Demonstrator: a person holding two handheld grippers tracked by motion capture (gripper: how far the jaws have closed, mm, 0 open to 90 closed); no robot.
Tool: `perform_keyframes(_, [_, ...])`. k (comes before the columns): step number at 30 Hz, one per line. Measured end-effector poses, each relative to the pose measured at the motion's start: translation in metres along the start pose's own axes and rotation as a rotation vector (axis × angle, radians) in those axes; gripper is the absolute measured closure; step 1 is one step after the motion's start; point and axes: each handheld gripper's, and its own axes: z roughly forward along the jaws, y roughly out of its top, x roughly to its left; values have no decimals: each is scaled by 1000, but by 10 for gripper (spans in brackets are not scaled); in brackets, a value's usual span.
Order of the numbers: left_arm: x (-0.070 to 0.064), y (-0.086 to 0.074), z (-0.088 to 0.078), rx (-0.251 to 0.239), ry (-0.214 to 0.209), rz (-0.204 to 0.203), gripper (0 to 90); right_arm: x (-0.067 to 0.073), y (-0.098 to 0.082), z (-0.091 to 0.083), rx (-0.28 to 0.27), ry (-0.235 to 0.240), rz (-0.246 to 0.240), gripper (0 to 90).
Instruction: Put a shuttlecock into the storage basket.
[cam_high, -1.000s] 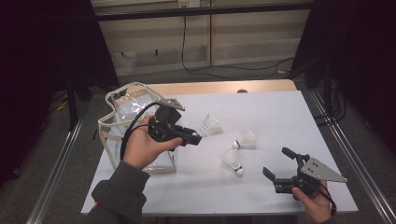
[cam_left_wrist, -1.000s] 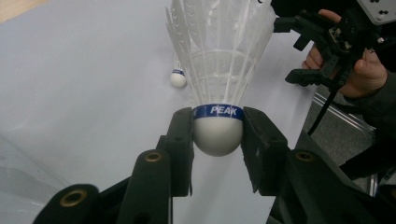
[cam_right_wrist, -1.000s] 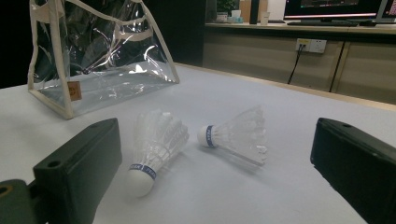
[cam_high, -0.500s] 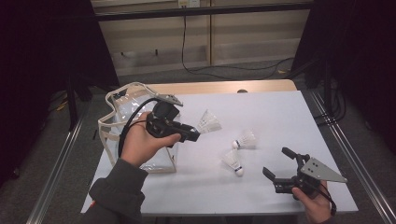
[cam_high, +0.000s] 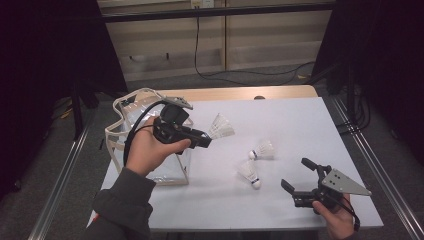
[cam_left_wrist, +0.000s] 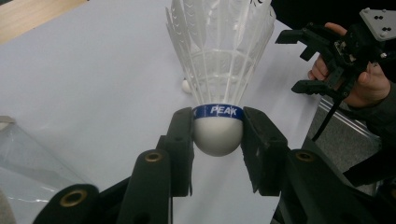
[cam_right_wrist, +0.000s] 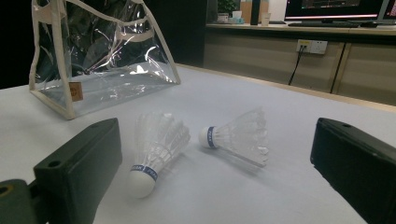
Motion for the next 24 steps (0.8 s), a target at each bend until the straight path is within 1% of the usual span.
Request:
perform_keyframes(4, [1, 2, -2, 4, 9, 1, 654, 1, 0, 0, 1, 2, 4, 20])
perform_keyframes(8, [2, 4, -5, -1, 12, 2, 654, 1, 0, 0, -1, 2, 7, 20])
perform_keyframes(9, [2, 4, -5, -5, 14, -4, 654, 1, 0, 0, 0, 3, 8, 20])
perform_keyframes(12, [3, 6, -8, -2, 19, 0, 655, 1, 0, 0, 1, 2, 6, 20])
perform_keyframes(13, [3, 7, -8, -7, 20, -5, 654, 1, 0, 0, 0, 2, 5, 20])
perform_keyframes(18, [3, 9, -10, -1, 22, -1, 654, 1, 0, 0, 1, 4, 6, 20])
perform_keyframes(21, [3, 10, -10, -5, 24, -11, 654, 1, 0, 0, 1, 4, 4, 20])
perform_keyframes(24, [4, 11, -10, -4, 25, -13, 654, 1, 0, 0, -1, 4, 4, 20])
